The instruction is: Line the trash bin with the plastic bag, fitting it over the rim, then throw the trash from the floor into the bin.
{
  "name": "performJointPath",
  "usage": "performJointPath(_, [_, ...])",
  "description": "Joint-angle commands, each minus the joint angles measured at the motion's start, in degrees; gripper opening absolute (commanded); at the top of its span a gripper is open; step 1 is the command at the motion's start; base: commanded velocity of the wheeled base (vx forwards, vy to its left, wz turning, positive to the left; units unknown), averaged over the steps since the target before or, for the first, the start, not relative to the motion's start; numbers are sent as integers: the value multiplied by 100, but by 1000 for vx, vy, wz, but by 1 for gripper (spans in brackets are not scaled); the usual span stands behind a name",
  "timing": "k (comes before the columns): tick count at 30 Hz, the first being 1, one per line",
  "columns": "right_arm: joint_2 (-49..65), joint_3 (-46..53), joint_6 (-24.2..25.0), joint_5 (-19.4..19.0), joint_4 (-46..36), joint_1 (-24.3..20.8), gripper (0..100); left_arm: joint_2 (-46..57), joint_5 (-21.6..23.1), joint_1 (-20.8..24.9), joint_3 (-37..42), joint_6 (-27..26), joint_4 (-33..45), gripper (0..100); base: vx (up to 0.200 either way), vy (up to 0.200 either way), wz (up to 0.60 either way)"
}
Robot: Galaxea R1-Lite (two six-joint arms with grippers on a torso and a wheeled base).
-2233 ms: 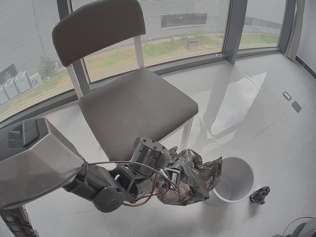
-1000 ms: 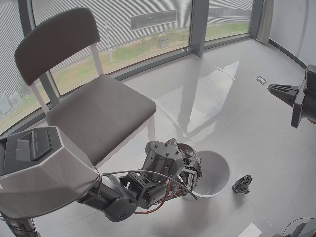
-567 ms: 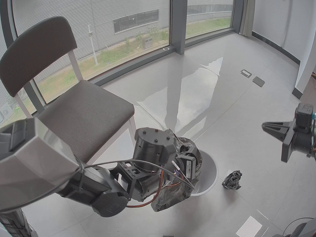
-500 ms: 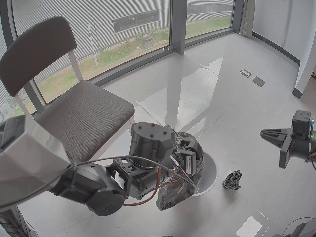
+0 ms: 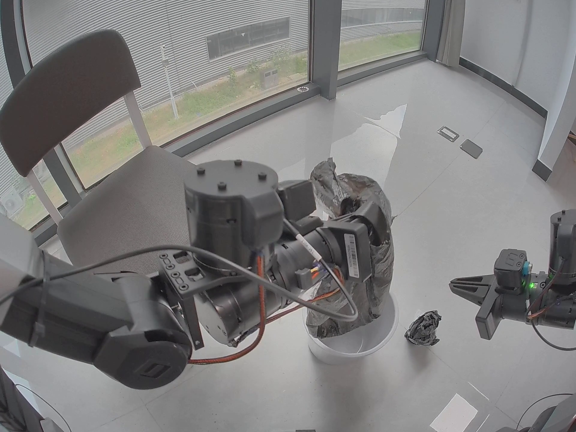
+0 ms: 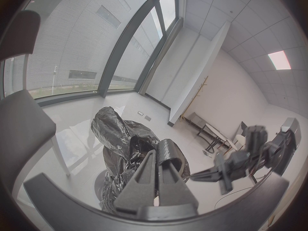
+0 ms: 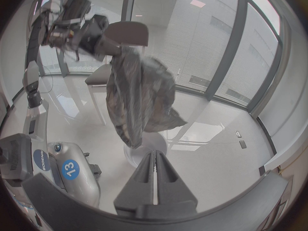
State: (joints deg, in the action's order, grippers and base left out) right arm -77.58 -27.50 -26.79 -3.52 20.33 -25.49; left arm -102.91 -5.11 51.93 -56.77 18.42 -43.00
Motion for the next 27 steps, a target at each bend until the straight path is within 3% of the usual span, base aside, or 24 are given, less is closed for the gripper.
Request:
performJointPath(1, [-354, 43, -19, 1, 76, -246, 0, 289, 1, 98, -132, -5, 46, 0, 0, 0, 0])
performJointPath(7, [-381, 43, -28, 18, 243, -457, 0, 360, 10, 115, -159, -23, 37, 0, 0, 0, 0])
performJointPath(8, [-398, 26, -10, 27, 252, -474, 100, 360, 27, 115, -185, -23, 37, 0, 0, 0, 0])
performJointPath(16, [-732, -1, -28, 97, 287, -545, 100, 377, 54, 186, -247, -23, 19, 0, 0, 0, 0])
performJointPath(27, [-2094, -159, -19, 344, 1350, -879, 100, 579, 63, 203, -194, -14, 28, 0, 0, 0, 0])
